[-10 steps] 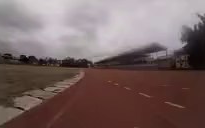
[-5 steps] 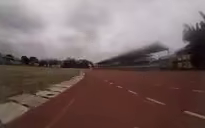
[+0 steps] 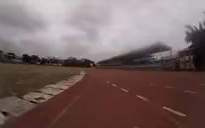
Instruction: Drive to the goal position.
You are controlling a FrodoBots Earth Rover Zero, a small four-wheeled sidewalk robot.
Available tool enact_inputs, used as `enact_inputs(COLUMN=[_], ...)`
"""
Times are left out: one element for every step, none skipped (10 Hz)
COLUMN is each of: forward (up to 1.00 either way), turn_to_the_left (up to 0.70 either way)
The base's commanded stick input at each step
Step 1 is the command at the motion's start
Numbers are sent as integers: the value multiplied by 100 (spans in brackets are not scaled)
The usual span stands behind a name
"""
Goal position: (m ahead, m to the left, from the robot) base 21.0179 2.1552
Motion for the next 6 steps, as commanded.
enact_inputs(forward=[100,100,100,100,100,100], turn_to_the_left=[0,0,0,-11,-35,0])
